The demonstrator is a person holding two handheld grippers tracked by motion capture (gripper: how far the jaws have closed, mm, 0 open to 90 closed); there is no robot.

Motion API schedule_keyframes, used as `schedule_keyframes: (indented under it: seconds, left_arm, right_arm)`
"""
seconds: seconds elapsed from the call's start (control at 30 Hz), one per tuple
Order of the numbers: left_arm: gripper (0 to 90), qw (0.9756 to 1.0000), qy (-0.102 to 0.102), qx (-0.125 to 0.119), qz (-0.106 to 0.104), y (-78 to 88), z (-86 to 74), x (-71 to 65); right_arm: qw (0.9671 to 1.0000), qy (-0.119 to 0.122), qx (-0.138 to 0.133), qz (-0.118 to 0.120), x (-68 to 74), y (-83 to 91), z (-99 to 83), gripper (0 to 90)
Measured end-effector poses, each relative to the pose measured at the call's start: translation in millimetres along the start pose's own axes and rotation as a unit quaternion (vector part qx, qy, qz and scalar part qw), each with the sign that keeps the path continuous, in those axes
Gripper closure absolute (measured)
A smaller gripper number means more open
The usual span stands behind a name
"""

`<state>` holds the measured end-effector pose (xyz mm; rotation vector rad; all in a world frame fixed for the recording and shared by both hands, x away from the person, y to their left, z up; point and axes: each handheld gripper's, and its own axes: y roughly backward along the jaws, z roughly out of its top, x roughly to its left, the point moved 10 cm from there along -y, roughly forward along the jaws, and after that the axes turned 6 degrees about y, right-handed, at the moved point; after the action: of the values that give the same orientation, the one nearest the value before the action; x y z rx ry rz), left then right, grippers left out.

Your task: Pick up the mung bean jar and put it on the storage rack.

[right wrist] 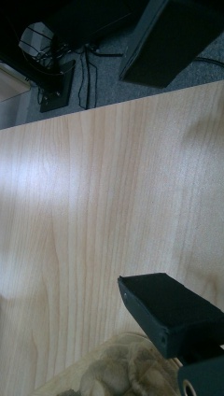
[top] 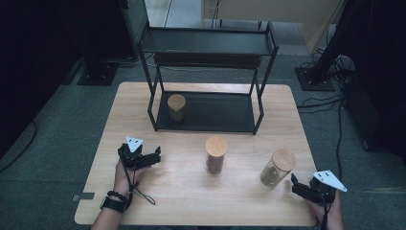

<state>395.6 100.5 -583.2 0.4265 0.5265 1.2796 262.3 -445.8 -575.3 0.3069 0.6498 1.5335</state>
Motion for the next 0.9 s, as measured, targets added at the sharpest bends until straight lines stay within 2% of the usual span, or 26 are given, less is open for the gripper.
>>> schedule_keyframes:
  seconds: [0.3,0.63,0.9]
  left_arm:
    - [0.1,1.0000,0.003,-0.002,0.007,7.7,-3.4,11.2]
    - [0.1,0.9999,0.012,-0.005,0.008,14.3,-6.5,17.7]
    - [0.1,0.9999,0.011,-0.002,0.006,19.5,-10.1,21.7]
  right_arm:
    - [1.0000,0.003,0.001,-0.001,0.3,-0.1,-0.1,3.2]
    - [1.0000,0.004,0.000,-0.003,0.4,-0.1,0.0,3.2]
    - [1.0000,0.004,0.000,-0.004,0.4,0.0,0.1,3.2]
